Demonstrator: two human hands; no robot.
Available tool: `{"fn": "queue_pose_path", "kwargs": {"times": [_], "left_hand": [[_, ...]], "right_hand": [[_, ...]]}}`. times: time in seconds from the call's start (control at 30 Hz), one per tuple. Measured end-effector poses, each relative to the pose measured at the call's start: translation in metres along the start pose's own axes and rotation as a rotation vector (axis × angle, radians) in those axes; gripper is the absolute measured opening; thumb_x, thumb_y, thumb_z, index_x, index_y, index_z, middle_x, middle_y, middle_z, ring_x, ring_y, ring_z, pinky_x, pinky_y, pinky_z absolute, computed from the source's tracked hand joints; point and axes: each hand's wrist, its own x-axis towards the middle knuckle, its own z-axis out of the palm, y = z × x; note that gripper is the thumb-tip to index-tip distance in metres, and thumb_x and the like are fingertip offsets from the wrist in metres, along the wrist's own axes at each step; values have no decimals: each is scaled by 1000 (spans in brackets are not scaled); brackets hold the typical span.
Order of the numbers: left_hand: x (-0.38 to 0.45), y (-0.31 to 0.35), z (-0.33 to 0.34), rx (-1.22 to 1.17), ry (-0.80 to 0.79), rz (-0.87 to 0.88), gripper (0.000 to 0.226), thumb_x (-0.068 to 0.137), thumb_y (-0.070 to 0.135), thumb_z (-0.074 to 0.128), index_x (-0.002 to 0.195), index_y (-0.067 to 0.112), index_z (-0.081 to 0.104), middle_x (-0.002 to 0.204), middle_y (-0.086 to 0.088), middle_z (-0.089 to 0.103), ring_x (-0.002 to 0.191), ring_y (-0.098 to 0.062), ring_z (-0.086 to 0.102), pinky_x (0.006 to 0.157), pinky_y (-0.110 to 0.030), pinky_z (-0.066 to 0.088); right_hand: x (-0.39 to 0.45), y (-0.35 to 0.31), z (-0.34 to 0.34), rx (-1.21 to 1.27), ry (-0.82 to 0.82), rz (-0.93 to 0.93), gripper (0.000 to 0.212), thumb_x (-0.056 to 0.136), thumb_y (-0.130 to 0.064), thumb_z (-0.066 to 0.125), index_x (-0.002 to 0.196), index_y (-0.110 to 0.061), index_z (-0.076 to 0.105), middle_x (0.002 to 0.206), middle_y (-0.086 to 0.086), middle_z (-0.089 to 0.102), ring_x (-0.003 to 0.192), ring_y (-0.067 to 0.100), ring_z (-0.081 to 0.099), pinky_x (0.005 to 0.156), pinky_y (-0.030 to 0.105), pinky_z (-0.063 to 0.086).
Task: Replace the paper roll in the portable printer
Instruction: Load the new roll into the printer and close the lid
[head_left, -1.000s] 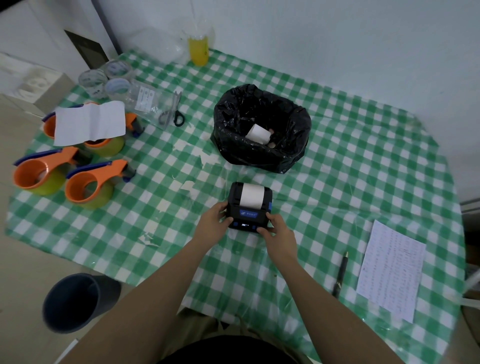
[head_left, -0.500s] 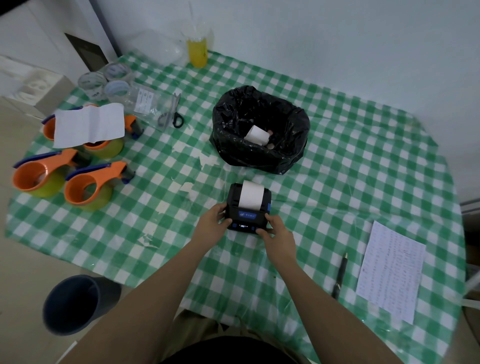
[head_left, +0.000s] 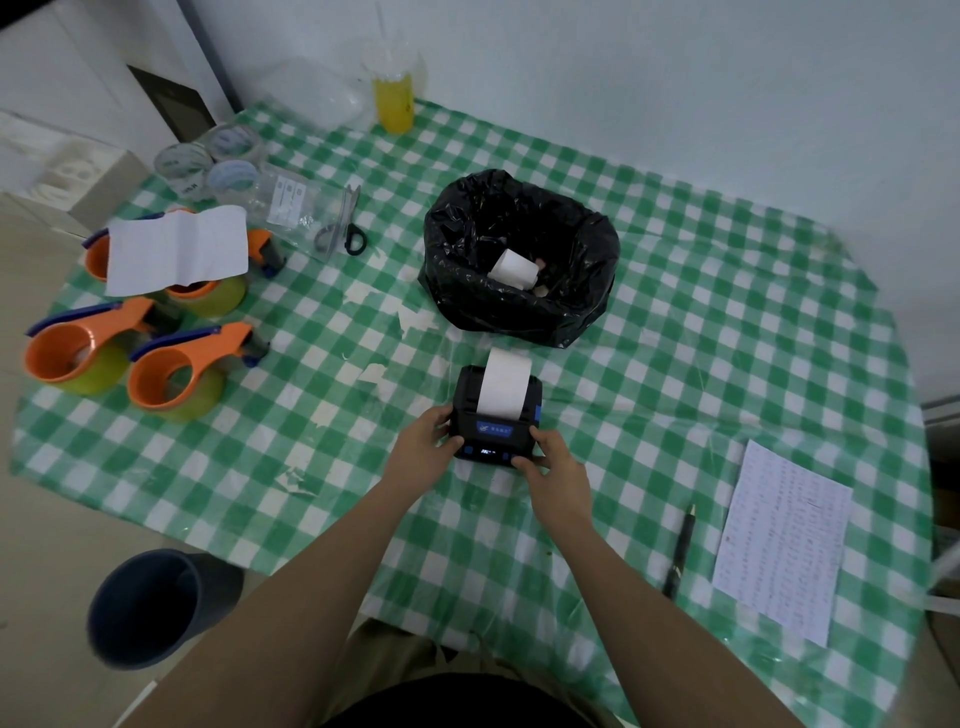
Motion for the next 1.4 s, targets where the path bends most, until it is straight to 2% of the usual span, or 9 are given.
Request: {"fn": "queue_pose_path", "kwargs": {"times": [0.7,1.13,1.4], "left_hand": [[1,-1,1,3,-2,9,47,87,1,55,132,4,42,135,-18,50,124,-30,51,104,-39,42],[1,-1,2,3,0,-3,48,87,2,56,133,5,41,136,-17,50,123,-28,51,99,-31,41],[1,0,2,23,9,5,47,87,2,56,132,5,43,135,-17,51,123,-29,52,103,-39,43]], "right_hand": [[0,1,1,30,4,3,37,88,-22,63,122,-24,51,114,4,68,99,20,65,77,44,56],[0,2,2,24,10,-7,36,89,-21,62,123,-22,50,113,4,68,94,23,65,76,42,56],[0,2,2,20,12,-5,36,88,-21,63,122,-23,51,111,4,68,94,21,66,76,43,56]]}}
